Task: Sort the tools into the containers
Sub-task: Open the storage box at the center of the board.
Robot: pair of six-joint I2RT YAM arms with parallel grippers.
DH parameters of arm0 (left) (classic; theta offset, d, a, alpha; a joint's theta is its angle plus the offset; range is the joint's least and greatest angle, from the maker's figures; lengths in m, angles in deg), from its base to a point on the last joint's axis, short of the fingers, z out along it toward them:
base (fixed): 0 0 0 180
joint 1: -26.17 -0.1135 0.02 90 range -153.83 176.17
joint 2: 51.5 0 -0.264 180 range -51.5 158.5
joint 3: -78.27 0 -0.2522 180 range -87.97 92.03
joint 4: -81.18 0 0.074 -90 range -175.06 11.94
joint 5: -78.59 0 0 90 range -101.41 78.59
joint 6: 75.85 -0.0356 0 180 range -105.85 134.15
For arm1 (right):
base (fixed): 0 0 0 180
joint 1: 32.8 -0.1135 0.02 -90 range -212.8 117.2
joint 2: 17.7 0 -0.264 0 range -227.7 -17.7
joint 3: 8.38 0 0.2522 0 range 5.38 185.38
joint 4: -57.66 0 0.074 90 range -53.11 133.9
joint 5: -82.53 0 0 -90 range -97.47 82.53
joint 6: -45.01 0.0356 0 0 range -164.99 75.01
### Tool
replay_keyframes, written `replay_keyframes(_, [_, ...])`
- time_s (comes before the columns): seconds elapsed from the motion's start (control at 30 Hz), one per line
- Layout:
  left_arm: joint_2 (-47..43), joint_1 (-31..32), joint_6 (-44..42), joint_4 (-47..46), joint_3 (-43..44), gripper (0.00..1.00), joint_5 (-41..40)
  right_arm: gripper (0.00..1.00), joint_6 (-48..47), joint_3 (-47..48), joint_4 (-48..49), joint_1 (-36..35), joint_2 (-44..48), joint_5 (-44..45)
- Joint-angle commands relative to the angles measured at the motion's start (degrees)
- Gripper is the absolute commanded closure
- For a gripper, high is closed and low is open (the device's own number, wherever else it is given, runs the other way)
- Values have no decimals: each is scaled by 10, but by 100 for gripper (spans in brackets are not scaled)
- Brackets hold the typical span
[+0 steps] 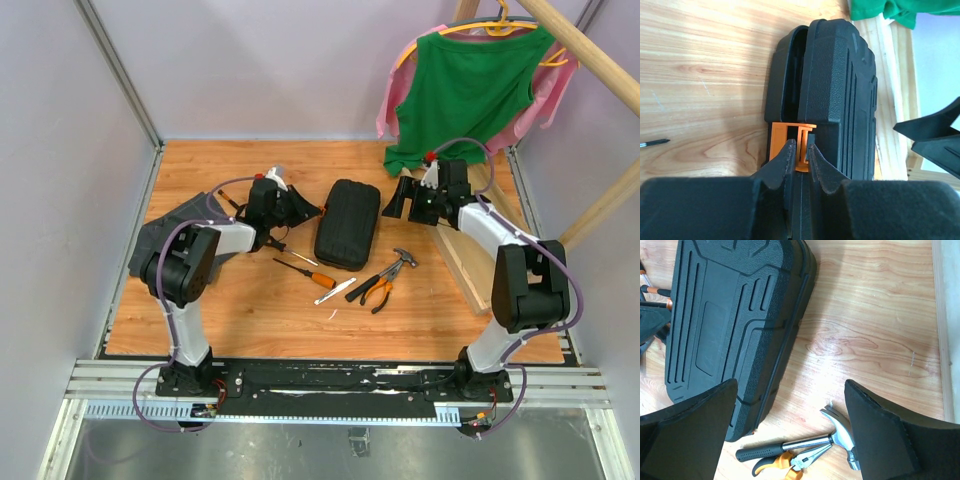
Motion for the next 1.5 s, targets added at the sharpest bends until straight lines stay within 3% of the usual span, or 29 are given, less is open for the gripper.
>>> replay_keyframes(0.0, [-39,10,-70,108,34,100,-60,11,-6,-16,-11,-5,15,15])
replay_keyframes(0.3, [-80,34,-141,236,89,99,-148,11,-6,-35,-10,-10,34,17])
replay_keyframes(1.0, [-138,87,-231,395,189,99,-271,11,-5,-77,-14,-18,58,45])
replay_keyframes(1.47, [-139,173,-220,427,268,100,-264,13,14,-73,-23,-52,51,99])
